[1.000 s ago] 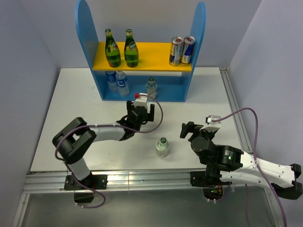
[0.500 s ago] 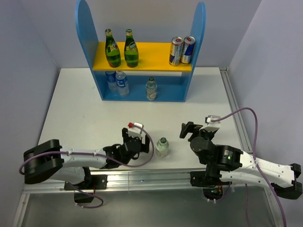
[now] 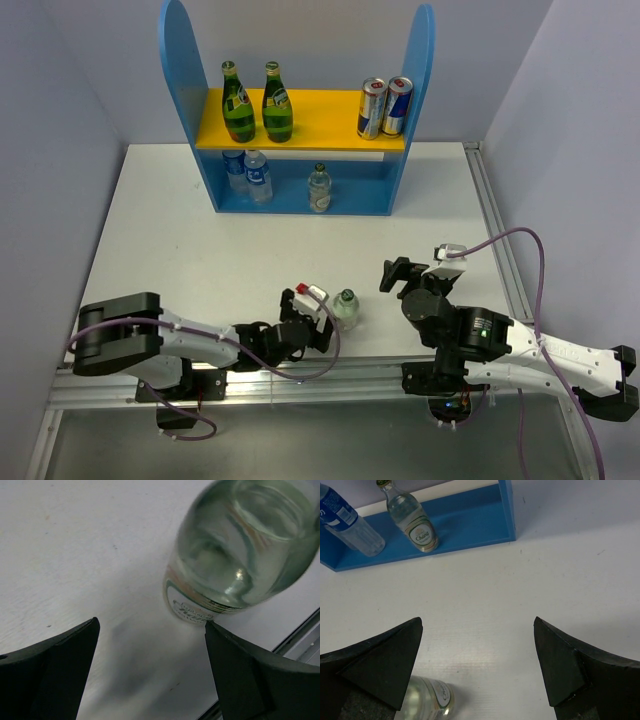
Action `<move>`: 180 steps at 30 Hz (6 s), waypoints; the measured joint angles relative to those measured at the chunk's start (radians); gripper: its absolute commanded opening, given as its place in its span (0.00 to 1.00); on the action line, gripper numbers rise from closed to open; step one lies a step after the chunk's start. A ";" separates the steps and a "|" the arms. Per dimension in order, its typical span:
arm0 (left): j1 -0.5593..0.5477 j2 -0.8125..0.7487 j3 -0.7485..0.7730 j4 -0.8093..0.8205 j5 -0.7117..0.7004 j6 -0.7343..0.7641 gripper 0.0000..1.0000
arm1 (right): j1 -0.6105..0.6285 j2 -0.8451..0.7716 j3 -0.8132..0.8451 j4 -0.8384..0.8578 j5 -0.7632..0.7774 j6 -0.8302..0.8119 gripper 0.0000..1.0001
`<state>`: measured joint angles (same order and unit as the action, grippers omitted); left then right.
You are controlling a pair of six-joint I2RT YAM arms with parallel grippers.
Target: Place and organize the beverage onto the shelf
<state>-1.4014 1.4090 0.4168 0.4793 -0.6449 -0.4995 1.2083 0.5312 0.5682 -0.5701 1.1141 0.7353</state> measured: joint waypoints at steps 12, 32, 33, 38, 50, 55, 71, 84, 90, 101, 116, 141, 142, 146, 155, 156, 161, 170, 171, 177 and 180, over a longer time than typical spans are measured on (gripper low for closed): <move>-0.003 0.267 0.213 0.142 0.079 0.056 0.93 | 0.000 -0.011 0.000 -0.002 0.001 0.003 0.99; 0.130 0.520 0.473 0.190 -0.009 0.117 0.00 | 0.000 -0.045 0.000 -0.007 0.003 0.005 0.99; 0.150 0.526 0.486 0.180 -0.008 0.118 0.00 | 0.000 -0.045 0.000 -0.007 0.003 0.005 0.99; 0.268 0.563 0.578 0.101 0.006 0.146 0.00 | 0.000 -0.053 0.000 -0.009 0.007 0.004 0.99; 0.464 0.654 0.826 -0.022 0.063 0.217 0.00 | 0.000 -0.078 0.000 -0.006 -0.009 -0.001 0.99; 0.507 0.717 0.930 -0.037 0.102 0.219 0.00 | 0.000 -0.085 0.000 -0.005 -0.011 -0.002 0.99; 0.588 0.824 1.042 -0.061 0.194 0.217 0.00 | 0.000 -0.103 0.000 0.006 -0.032 -0.016 0.99; 0.595 0.834 1.071 -0.057 0.214 0.217 0.00 | 0.000 -0.103 0.000 0.010 -0.035 -0.016 0.99; 0.597 0.834 1.070 -0.038 0.212 0.214 0.00 | 0.000 -0.103 0.000 0.010 -0.035 -0.016 0.99; 0.604 0.861 1.073 0.042 0.155 0.217 0.00 | 0.000 -0.101 0.000 0.010 -0.035 -0.016 0.99; 0.618 0.990 1.275 0.008 0.100 0.207 0.19 | 0.000 -0.101 -0.002 0.027 -0.035 -0.020 0.99; 0.616 0.967 1.210 0.018 0.103 0.169 0.84 | 0.000 -0.097 -0.005 0.031 -0.036 -0.023 0.99; 0.613 0.960 1.200 0.019 0.101 0.168 0.84 | 0.000 -0.097 -0.005 0.031 -0.036 -0.023 0.99; 0.595 0.924 1.154 0.021 0.093 0.165 0.83 | 0.000 -0.097 -0.005 0.031 -0.036 -0.023 0.99; 0.554 0.845 1.023 0.040 0.054 0.152 0.83 | 0.000 -0.086 -0.005 0.030 -0.036 -0.021 0.99; 0.552 0.837 1.009 0.041 0.049 0.146 0.83 | 0.000 -0.085 -0.005 0.030 -0.036 -0.020 0.99; 0.549 0.813 0.966 0.039 0.032 0.137 0.82 | 0.000 -0.072 -0.005 0.029 -0.035 -0.019 0.99; 0.536 0.647 0.743 0.039 -0.001 0.102 0.77 | 0.000 -0.055 -0.005 0.026 -0.035 -0.018 0.99; 0.529 0.610 0.702 0.033 -0.004 0.095 0.76 | 0.000 -0.054 -0.005 0.025 -0.034 -0.018 0.99; 0.428 0.358 0.563 -0.151 -0.042 0.048 0.88 | 0.000 -0.045 -0.005 0.028 -0.035 -0.020 0.99; 0.325 0.210 0.575 -0.379 -0.085 -0.011 0.88 | 0.000 -0.040 -0.005 0.034 -0.035 -0.027 0.99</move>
<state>-1.0763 1.6192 0.9913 0.1005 -0.7300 -0.5106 1.2083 0.4915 0.5636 -0.5358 1.0790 0.7078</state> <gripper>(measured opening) 0.877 0.991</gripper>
